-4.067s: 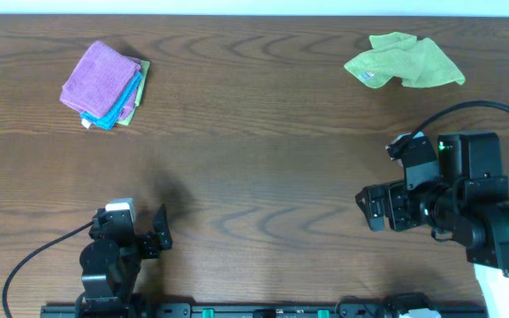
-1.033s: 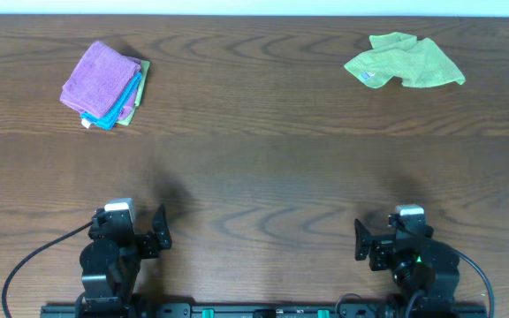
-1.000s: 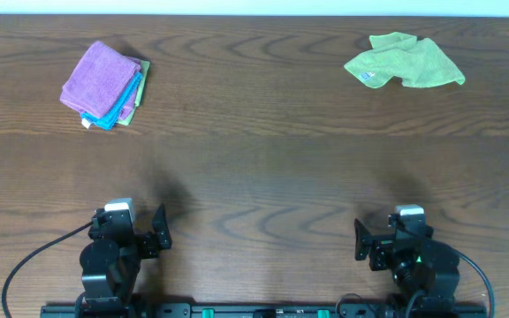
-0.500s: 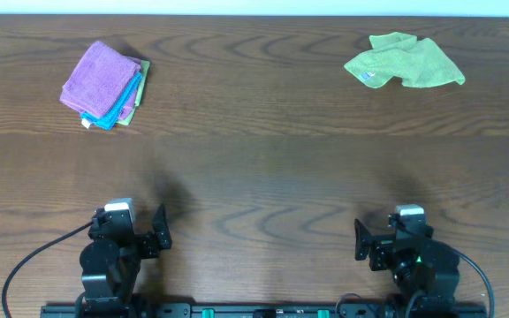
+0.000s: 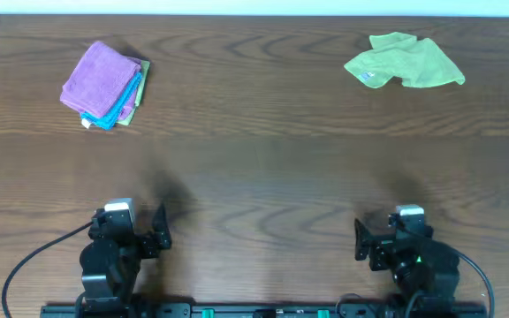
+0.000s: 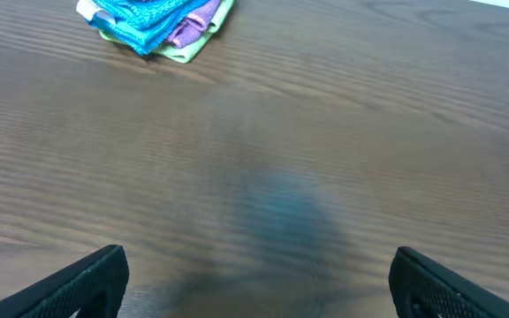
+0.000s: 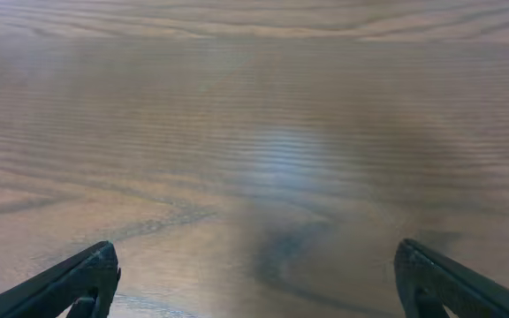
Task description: Fold the cloth
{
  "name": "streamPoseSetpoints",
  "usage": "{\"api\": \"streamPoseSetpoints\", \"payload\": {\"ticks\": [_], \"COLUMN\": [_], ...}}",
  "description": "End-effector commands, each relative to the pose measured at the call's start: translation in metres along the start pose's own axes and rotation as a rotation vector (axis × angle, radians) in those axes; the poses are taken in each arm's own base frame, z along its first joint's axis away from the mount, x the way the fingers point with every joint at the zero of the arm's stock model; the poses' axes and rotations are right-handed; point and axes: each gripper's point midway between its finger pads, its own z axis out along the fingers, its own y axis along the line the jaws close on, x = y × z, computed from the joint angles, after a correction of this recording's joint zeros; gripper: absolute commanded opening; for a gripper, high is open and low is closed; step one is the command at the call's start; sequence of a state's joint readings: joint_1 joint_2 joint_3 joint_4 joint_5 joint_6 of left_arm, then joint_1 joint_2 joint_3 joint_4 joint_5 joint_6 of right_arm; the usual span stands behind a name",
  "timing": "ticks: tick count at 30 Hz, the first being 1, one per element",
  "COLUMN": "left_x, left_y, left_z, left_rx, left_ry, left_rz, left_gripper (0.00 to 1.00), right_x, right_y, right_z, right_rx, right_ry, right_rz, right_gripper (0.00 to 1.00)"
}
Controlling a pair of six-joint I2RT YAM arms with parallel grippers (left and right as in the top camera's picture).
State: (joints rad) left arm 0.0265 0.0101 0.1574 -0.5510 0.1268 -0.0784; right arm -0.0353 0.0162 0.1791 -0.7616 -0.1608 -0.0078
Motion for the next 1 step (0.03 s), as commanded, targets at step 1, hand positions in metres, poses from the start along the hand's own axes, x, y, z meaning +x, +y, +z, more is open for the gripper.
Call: {"api": "streamPoseSetpoints", "payload": {"ticks": [1], "left_x": [0.002], "left_y": [0.0027], "left_z": [0.0015], "left_rx": [-0.011], "left_ry": [0.0], "left_rz": [-0.007], "left_gripper": [0.95], "right_x": [0.0023], "right_y": [-0.0009], "right_z": [0.0018], "right_rx": [0.001], "right_ry": [-0.002], "right_rz": [0.02], "right_gripper": [0.99]}}
